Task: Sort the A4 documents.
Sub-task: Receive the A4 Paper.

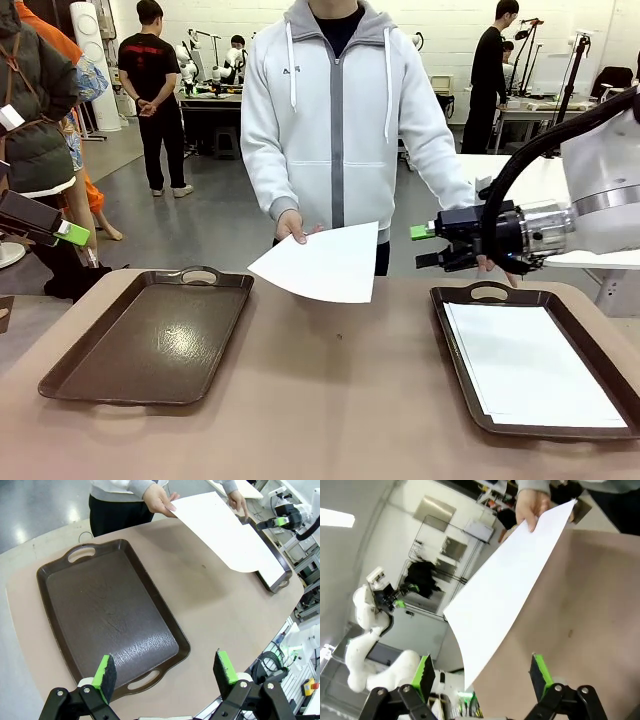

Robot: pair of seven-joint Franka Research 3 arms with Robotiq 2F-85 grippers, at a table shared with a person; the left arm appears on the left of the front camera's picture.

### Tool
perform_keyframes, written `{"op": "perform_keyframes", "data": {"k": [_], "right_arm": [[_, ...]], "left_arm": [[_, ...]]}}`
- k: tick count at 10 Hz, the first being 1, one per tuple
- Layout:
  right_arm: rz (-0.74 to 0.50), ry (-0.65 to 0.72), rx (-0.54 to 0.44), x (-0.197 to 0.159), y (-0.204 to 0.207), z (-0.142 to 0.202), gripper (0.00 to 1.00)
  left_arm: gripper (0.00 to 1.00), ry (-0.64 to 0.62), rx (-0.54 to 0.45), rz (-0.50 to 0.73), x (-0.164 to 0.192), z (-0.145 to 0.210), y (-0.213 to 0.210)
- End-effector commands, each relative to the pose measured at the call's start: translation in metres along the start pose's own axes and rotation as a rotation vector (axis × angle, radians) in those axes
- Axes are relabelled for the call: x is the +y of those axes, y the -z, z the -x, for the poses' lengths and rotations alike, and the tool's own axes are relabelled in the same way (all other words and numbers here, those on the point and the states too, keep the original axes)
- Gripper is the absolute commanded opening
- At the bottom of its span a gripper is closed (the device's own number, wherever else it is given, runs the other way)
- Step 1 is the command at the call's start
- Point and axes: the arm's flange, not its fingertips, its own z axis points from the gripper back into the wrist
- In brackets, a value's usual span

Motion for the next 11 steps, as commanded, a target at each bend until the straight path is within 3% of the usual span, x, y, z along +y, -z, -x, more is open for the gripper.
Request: {"op": "perform_keyframes", "data": {"k": [1, 6, 11], "right_arm": [[-0.066, 0.071, -0.046, -0.009, 0.020, -0.013, 1.00], [-0.142, 0.201, -0.065, -0.035, 0.085, -0.016, 1.00], [-0.188, 0.277, -0.093, -0.045, 0.110, -0.024, 1.00]], "left_arm": [[1.00, 0.007, -0.006, 0.022, 0.001, 0.000, 0.000], [1.00, 0.007, -0.006, 0.022, 0.001, 0.000, 0.000], [1.00, 0.007, -0.006, 0.022, 0.001, 0.000, 0.000]]}}
